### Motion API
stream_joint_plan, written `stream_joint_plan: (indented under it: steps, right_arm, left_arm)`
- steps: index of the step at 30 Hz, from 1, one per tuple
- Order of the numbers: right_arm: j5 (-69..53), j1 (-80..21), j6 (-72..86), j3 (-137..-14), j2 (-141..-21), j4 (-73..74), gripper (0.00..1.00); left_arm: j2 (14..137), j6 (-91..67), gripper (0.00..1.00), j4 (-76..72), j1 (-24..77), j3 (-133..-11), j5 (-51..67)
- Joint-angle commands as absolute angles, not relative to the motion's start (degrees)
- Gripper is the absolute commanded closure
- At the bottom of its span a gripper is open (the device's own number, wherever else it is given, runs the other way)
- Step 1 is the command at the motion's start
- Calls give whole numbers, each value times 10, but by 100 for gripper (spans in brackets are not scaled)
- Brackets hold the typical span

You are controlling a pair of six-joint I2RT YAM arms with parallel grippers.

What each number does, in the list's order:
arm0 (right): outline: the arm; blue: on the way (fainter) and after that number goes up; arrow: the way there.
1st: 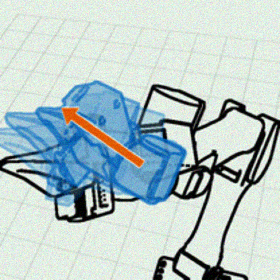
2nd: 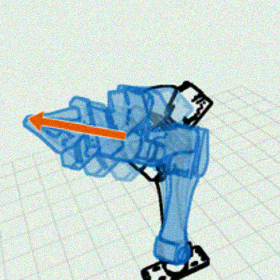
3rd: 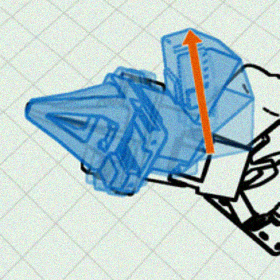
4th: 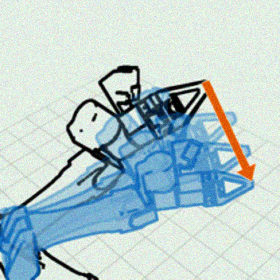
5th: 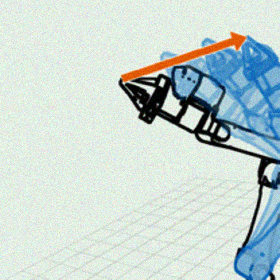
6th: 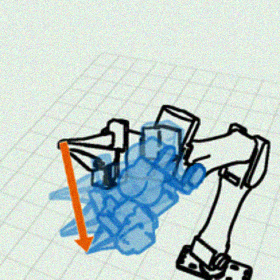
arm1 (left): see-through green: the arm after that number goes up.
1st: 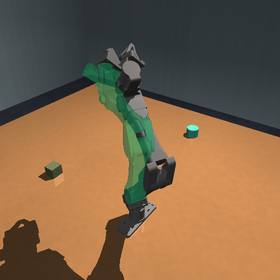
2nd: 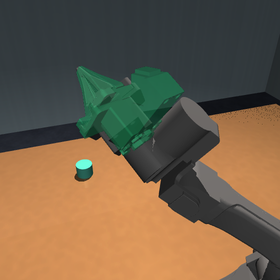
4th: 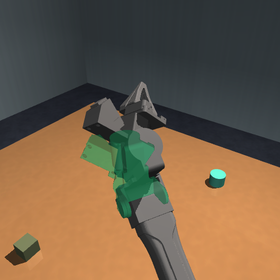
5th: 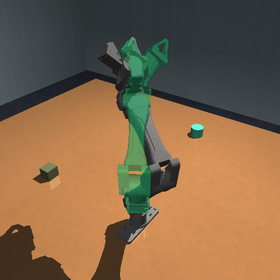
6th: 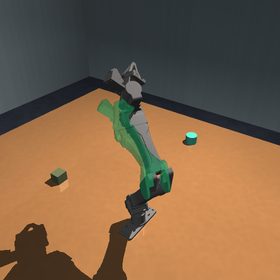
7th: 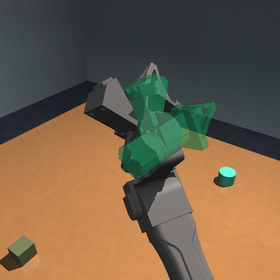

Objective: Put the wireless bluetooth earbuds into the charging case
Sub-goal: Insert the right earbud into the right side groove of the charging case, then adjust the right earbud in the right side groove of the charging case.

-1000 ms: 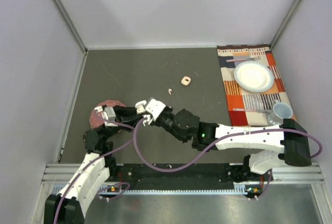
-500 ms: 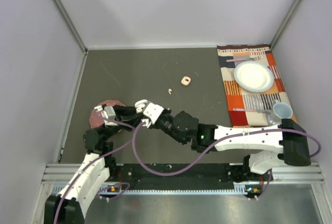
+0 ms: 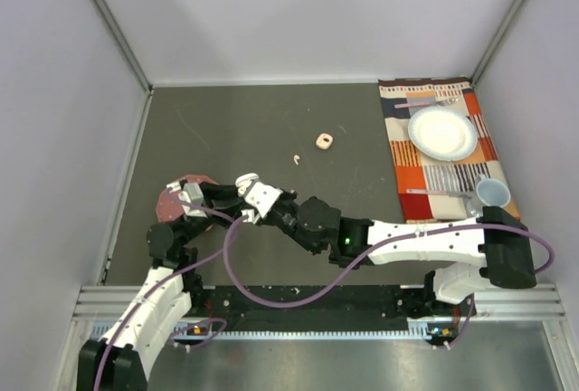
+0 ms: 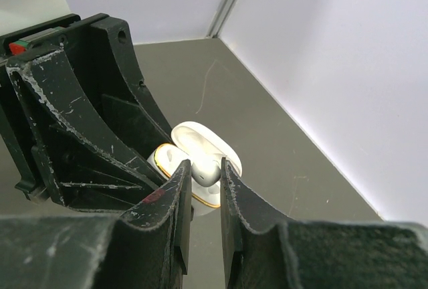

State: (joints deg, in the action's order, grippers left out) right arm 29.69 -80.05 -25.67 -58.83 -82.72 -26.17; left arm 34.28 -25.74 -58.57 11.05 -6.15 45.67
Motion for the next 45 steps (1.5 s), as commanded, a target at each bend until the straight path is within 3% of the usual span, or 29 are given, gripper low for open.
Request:
stream_joint_plan:
  steps: [1,45]
  right_arm:
    - [304,-815,-270,-606,-828,-265,92]
    - [280,-780,-318,-644,-817,-205,91]
  left_arm:
    - [336,-241,100,-621,111,-69,440]
    - [334,-233,100,-611,111,-71,451]
